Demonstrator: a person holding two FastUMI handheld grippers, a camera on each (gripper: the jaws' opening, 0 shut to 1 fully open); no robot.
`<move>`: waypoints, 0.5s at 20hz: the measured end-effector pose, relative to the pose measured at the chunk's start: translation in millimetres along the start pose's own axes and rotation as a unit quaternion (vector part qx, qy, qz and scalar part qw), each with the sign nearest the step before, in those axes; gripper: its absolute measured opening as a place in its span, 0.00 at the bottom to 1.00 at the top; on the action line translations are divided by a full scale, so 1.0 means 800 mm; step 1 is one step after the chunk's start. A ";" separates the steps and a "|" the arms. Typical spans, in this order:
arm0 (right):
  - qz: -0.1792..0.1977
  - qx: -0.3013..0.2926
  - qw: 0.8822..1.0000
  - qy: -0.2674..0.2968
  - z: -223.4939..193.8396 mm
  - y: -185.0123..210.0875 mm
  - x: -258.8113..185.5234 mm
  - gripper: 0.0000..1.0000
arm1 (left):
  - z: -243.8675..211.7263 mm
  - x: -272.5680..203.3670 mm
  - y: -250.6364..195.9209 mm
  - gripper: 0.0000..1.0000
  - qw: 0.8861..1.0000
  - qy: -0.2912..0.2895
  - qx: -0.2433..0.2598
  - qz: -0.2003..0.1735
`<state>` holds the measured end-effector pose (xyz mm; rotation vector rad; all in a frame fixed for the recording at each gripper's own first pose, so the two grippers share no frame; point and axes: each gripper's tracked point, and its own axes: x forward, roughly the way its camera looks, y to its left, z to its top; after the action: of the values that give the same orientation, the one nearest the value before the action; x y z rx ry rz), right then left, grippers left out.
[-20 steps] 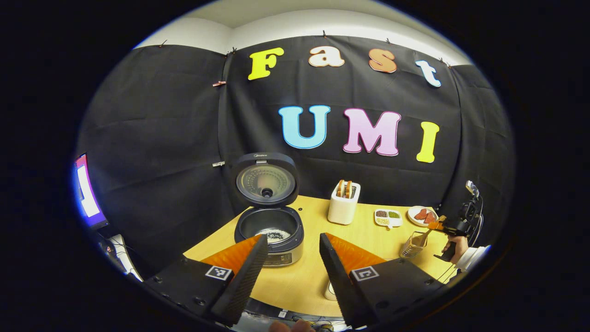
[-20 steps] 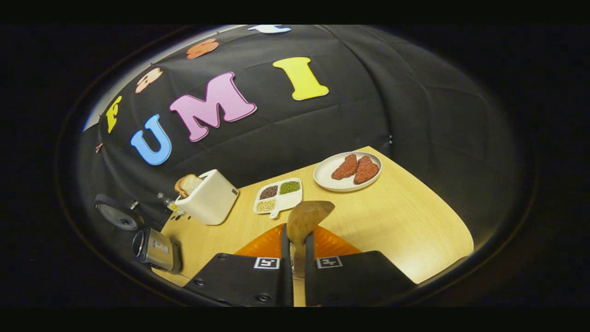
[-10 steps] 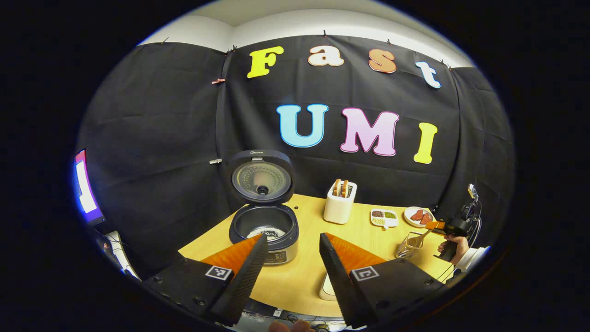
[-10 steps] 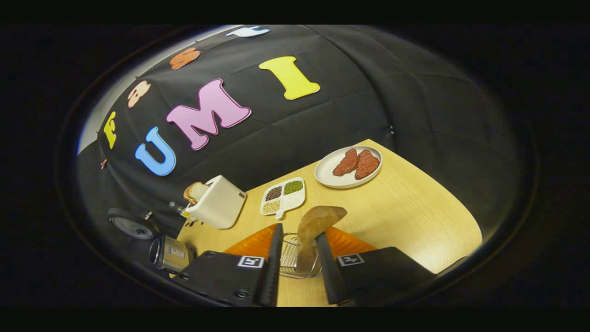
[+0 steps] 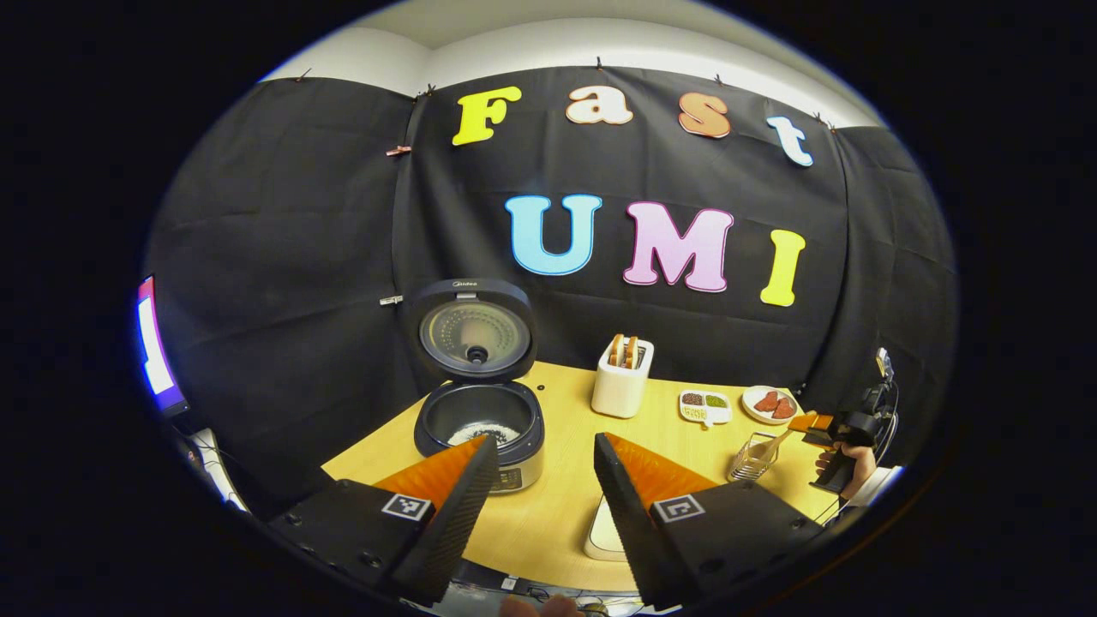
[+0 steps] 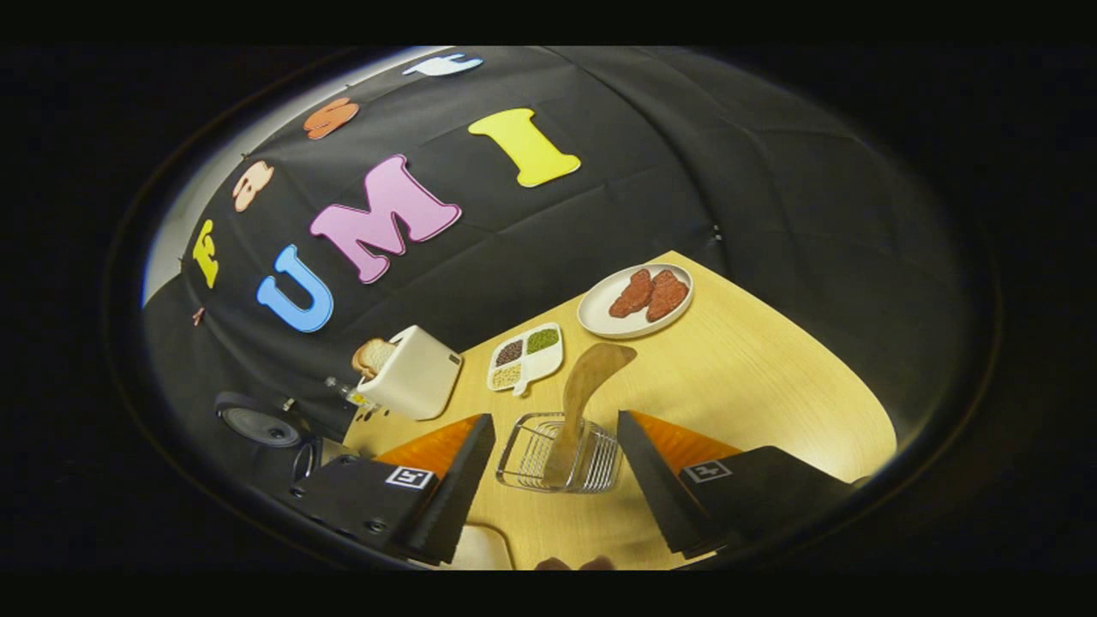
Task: Close the left gripper, press the button to open the rice cooker; take a wooden spoon from the chopstick holder with the right hand, scoop a spoonful of rice and pour it into the rice cooker, then put the wooden spoon back into the chopstick holder.
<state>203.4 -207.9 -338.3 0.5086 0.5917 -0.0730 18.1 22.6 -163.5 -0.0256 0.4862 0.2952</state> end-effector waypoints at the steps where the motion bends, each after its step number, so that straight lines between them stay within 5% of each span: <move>1: 0.007 0.006 1.000 -0.001 0.000 0.008 -0.008 0.90 | 0.003 0.001 0.002 0.79 1.000 -0.003 0.001 0.000; 10: 0.041 -0.065 0.997 -0.011 -0.007 0.085 -0.079 0.98 | 0.064 0.036 0.049 0.79 0.998 -0.068 -0.014 0.002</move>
<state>162.4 -150.9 -277.9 0.4052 0.5500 0.0376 54.4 72.9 -129.7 -0.0312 0.3478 0.3050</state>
